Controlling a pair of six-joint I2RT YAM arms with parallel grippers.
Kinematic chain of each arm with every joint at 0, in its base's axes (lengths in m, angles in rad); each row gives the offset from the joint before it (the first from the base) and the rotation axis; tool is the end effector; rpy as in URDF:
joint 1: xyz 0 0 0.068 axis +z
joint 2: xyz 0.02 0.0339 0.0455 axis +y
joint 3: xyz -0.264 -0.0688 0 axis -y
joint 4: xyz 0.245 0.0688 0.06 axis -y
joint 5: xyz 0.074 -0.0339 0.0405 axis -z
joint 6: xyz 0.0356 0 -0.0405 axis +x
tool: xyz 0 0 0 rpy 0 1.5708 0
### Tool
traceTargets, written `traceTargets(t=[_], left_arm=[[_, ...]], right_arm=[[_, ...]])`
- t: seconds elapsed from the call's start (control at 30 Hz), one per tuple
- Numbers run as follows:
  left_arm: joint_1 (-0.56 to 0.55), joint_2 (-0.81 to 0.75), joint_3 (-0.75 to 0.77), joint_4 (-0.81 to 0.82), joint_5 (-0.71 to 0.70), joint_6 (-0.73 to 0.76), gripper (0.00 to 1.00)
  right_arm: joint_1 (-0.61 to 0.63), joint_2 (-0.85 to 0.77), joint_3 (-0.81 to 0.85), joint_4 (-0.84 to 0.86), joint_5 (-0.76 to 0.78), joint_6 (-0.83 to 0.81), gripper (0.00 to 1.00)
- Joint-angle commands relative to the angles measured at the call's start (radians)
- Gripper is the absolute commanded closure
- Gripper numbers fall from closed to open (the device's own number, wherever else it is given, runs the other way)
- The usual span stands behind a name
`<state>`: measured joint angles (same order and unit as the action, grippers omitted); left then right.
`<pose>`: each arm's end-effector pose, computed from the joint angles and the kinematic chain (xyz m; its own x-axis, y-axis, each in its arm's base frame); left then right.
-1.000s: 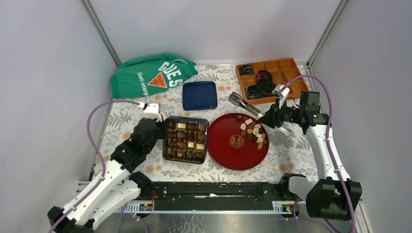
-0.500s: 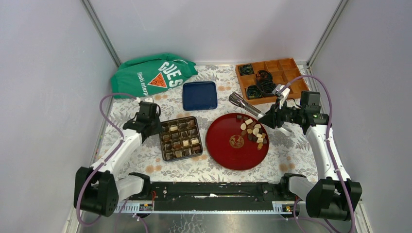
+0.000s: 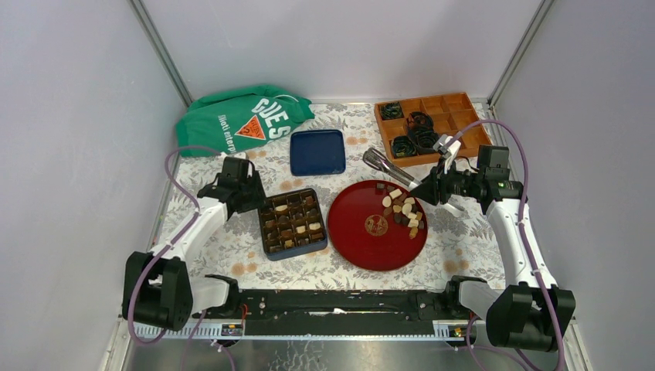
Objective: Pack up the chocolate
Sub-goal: Adjust the packing box at the center of the board, then place the clamp at the center of the board.
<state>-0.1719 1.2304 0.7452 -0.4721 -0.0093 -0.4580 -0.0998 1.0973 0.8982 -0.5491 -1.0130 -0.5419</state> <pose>0.2362 -0.0407 0.2116 -0.7959 -0.3106 -0.5198 -0.2075 0.9463 -0.2477 0.2216 0.0082 0.2956 -0.2880 -0.2455 -0.9256 -0.8340 0.5393 0.1165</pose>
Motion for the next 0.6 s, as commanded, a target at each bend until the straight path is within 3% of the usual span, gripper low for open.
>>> traceTargets(t=[0.0,0.1,0.23,0.37,0.57], left_arm=[[0.011,-0.089,0.061,0.016,0.014,0.035,0.41],[0.011,-0.243,0.061,0.054,0.084,0.108,0.28],[0.011,-0.485,-0.039,0.216,0.254,0.172,0.02],[0.012,-0.654,-0.155,0.306,0.289,0.195,0.01],[0.01,-0.623,-0.122,0.228,0.181,0.206,0.01]], right_arm=[[-0.01,-0.037,0.021,0.0,-0.027,-0.013,0.62],[-0.023,-0.052,0.018,-0.003,0.033,-0.016,0.62],[-0.092,-0.081,0.003,0.002,0.123,-0.002,0.61],[-0.166,-0.116,-0.02,-0.004,0.244,-0.006,0.61],[-0.197,-0.161,-0.086,-0.028,0.475,-0.032,0.6]])
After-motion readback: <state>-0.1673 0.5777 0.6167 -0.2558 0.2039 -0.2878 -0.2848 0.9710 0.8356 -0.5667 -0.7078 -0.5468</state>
